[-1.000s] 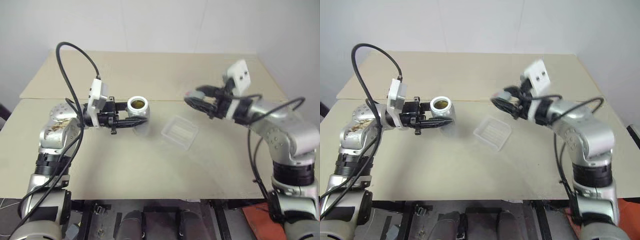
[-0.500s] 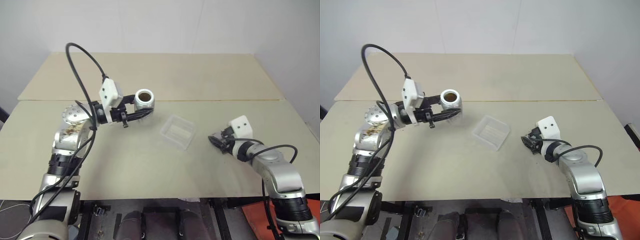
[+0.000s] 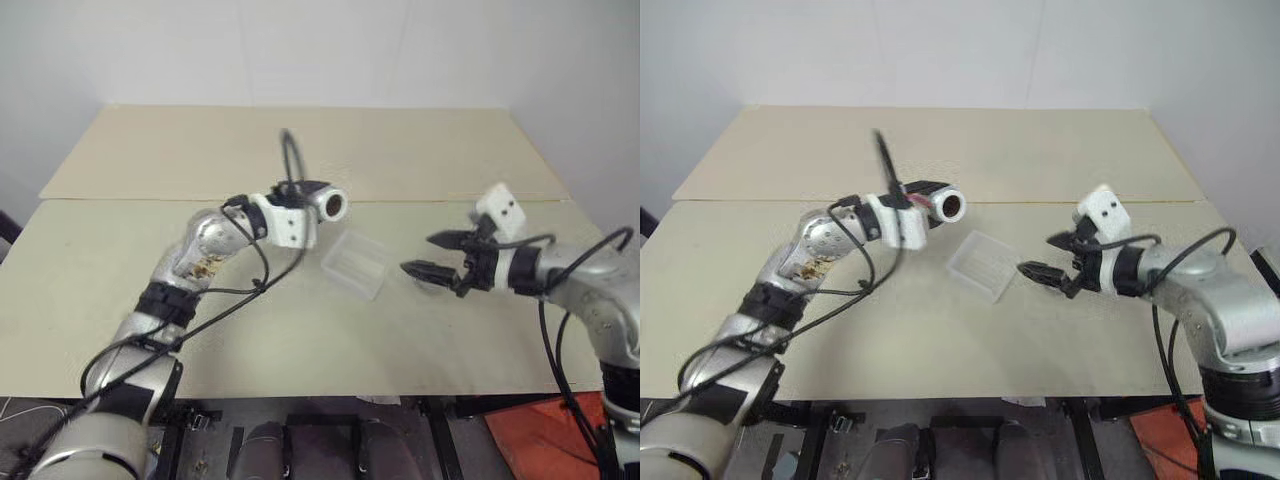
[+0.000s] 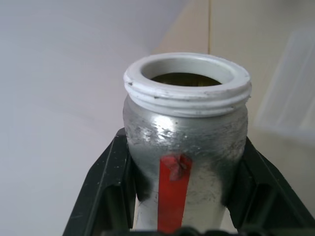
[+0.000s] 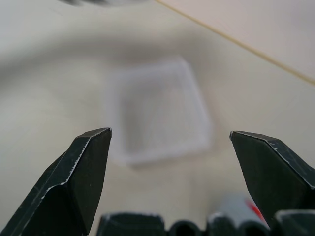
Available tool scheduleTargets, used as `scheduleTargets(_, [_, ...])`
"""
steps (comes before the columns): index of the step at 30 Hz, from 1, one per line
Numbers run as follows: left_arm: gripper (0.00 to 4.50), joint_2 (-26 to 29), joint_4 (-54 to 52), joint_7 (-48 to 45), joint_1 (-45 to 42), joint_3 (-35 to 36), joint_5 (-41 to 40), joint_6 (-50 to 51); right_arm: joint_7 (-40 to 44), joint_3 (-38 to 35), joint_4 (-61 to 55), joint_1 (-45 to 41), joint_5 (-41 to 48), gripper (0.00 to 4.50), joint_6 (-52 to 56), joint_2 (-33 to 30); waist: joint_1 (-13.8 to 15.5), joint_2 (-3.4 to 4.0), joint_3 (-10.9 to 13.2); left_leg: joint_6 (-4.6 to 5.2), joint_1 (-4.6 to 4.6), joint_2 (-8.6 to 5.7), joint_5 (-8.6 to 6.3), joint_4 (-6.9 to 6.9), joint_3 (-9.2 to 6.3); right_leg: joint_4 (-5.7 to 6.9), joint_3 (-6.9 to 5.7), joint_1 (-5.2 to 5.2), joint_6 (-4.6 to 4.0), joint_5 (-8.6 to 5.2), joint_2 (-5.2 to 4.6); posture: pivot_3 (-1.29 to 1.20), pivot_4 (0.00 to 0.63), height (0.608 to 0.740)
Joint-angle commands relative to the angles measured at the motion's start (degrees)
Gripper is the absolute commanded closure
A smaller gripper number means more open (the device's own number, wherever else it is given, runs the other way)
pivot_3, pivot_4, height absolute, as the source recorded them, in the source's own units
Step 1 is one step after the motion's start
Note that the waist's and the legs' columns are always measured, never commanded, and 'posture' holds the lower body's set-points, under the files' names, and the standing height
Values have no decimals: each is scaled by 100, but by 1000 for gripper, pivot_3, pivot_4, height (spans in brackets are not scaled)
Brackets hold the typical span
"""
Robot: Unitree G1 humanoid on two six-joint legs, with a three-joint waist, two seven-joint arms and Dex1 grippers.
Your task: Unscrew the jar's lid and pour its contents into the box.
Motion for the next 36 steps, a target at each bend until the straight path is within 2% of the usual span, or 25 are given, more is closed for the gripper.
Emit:
scheduleTargets(1, [2383,54,561,3039,-1074,-1418,2782,32,317,271,-20,-434,250,25,187,-181,43,1,0,3,-6,-1,-2,3,2,3,-2,-1,2,1,-3,0,150,740])
scheduleTargets(5, [2383,-341,1491,4775,-1856,-2740,4241,463,446,570,68,-690,212,25,202,-259,111,1,0,19,-27,-3,-11,12,19,5,-15,-4,13,6,-7,0,150,740])
scheduleTargets(10, [2383,-846,2252,5722,-2203,-3532,4889,1005,374,592,104,-873,275,25,305,-233,123,0,0,23,-58,0,-14,19,47,6,-13,-37,18,3,-9,0,150,740])
scheduleTargets(15, [2383,-1162,2758,5926,-2409,-3717,4888,1410,259,461,3,-803,383,25,377,-182,136,-1,1,21,-67,1,-13,31,51,16,-14,-44,18,3,-10,0,150,740])
scheduleTargets(21, [2383,-1088,2697,6226,-2400,-3746,4796,1550,228,403,-165,-631,506,25,410,-258,135,-1,1,22,-66,0,-13,33,38,19,-13,-43,18,3,-12,0,150,740])
scheduleTargets(26, [2383,-1007,2645,6209,-2368,-3609,4506,1280,331,480,-92,-626,439,25,273,-314,135,-1,1,22,-65,0,-13,37,39,24,-13,-43,18,3,-13,0,150,740])
scheduleTargets(28, [2383,-784,2475,5815,-2232,-3144,3739,615,367,490,-74,-597,376,25,171,-348,134,-1,1,22,-66,0,-13,38,38,24,-13,-43,18,3,-13,0,150,740])
scheduleTargets(30, [2383,-500,2250,4943,-1928,-2445,2633,17,381,435,-97,-544,349,25,76,-365,114,-1,0,22,-65,3,-13,36,29,24,-12,-46,17,3,-17,0,150,740])
scheduleTargets(31, [2383,-397,2129,4643,-1818,-2244,2325,-123,380,413,-107,-524,349,25,47,-369,95,-1,0,21,-63,7,-13,37,21,27,-11,-46,17,3,-18,0,150,740])
scheduleTargets(32, [2383,-254,1936,4019,-1554,-1835,1625,-210,361,360,-140,-468,344,25,-2,-377,74,1,0,21,-63,7,-12,37,20,27,-11,-47,17,3,-19,0,150,740])
scheduleTargets(34, [2383,-139,1460,2507,-940,-996,-52,0,295,244,-182,-355,335,25,-95,-375,23,2,-1,14,-60,8,-8,37,21,31,-12,-45,17,3,-23,0,150,740])
scheduleTargets(36, [2383,-189,760,1119,-323,-236,-1638,726,230,152,-196,-279,360,25,-121,-355,-9,4,-2,-3,-56,9,2,41,21,37,-12,-42,17,3,-27,0,150,740])
